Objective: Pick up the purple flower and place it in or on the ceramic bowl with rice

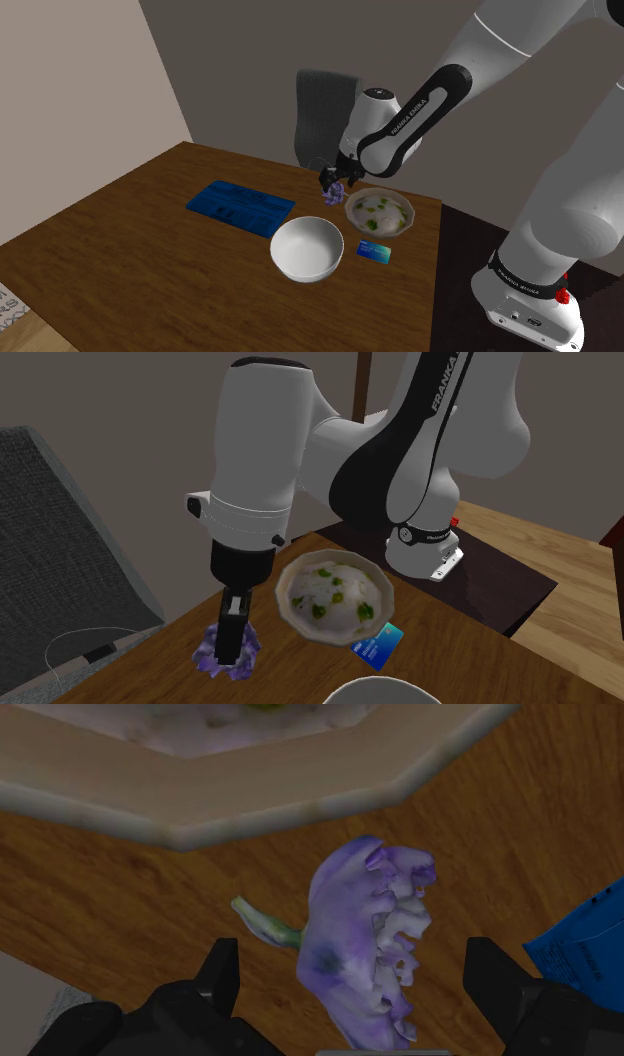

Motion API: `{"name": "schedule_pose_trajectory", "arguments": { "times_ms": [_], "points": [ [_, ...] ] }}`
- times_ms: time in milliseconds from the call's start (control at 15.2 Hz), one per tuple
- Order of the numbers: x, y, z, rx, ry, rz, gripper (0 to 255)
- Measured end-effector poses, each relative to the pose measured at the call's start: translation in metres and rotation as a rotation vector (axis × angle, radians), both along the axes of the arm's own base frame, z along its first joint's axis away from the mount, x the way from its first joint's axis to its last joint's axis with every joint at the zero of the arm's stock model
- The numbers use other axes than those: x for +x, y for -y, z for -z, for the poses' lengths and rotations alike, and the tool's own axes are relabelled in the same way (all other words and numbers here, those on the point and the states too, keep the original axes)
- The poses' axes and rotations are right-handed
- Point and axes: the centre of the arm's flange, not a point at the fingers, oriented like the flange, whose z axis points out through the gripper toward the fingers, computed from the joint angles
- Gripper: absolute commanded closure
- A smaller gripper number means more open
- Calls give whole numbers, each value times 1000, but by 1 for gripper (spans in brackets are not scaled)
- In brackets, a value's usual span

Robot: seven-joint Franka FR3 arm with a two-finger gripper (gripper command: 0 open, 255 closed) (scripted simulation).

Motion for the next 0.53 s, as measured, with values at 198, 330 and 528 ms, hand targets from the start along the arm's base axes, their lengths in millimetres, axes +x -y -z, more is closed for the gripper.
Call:
{"name": "schedule_pose_trajectory", "arguments": {
  "times_ms": [198, 330, 528],
  "points": [
    [0, 0, 0, 0, 0, 0, 255],
    [0, 0, 0, 0, 0, 0, 255],
    [0, 0, 0, 0, 0, 0, 255]
  ]
}}
